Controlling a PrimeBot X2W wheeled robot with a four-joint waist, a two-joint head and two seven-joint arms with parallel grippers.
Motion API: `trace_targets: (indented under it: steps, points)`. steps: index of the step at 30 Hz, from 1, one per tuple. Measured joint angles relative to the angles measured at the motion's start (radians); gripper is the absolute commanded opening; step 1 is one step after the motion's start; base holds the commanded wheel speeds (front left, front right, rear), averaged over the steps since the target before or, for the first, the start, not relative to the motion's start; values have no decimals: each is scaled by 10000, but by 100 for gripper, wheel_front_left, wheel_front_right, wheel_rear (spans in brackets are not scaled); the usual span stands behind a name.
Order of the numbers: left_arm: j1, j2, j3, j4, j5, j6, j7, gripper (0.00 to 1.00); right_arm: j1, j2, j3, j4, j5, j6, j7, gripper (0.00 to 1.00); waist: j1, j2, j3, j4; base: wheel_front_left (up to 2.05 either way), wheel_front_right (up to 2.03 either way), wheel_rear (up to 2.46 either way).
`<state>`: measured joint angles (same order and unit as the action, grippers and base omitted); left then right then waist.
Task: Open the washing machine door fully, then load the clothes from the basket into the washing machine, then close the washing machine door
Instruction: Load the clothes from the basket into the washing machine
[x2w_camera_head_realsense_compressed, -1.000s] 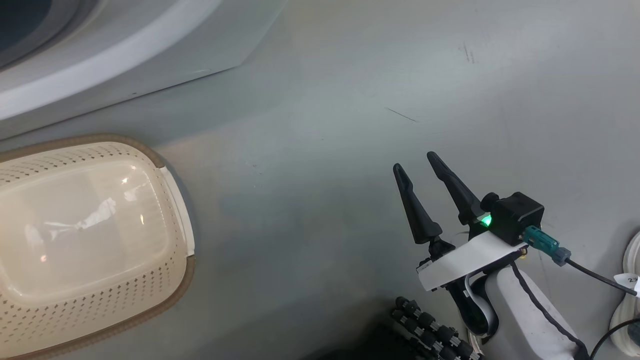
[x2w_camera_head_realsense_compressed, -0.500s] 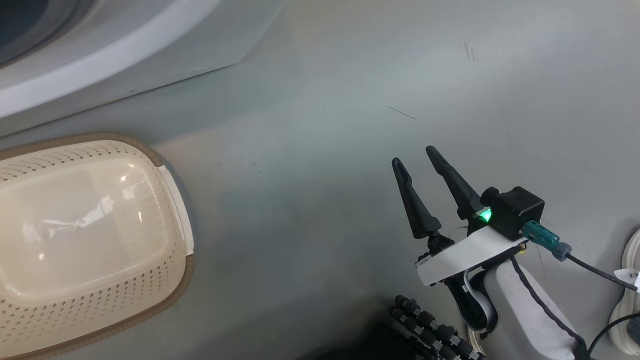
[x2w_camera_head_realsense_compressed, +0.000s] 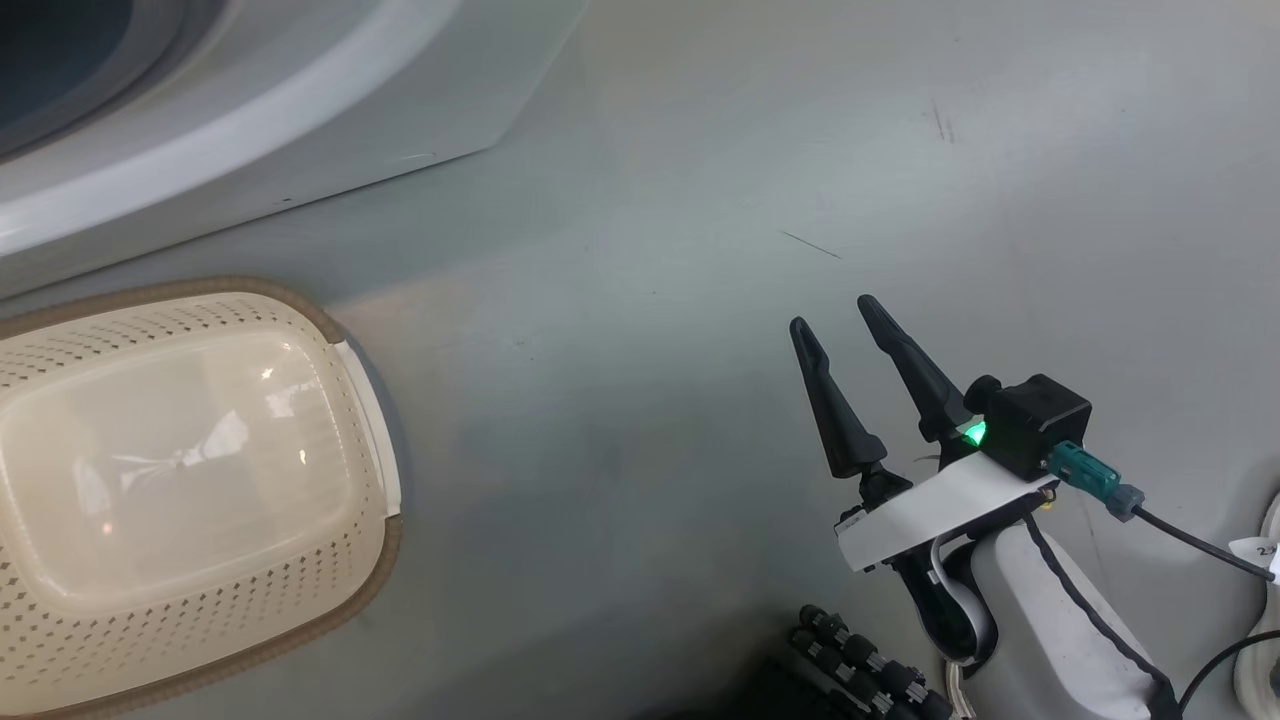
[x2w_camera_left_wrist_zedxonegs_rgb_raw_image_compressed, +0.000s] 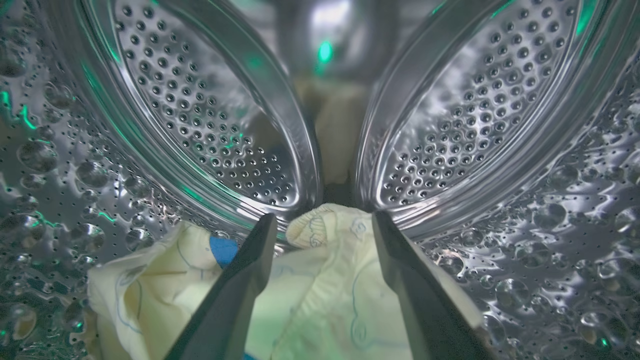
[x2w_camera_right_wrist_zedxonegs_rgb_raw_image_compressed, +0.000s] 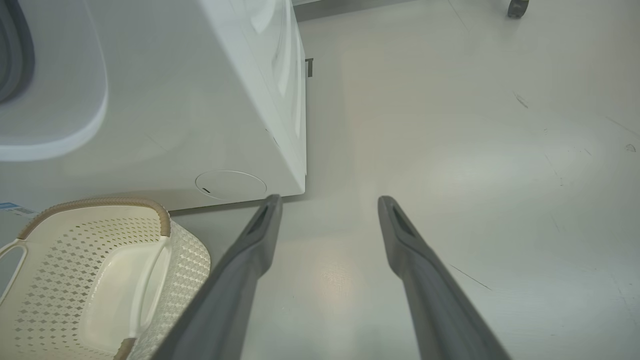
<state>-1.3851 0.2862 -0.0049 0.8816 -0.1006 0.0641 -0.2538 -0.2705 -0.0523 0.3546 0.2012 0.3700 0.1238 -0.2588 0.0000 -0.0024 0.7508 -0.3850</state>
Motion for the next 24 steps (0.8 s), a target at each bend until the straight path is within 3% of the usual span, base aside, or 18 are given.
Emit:
trace_targets:
  steps: [24]
  points:
    - [-32, -497, -150, 1919, 144, 196, 686, 100, 70, -117, -234, 88, -4, 0, 0, 100, 0, 0, -704, 437, 0, 0, 0]
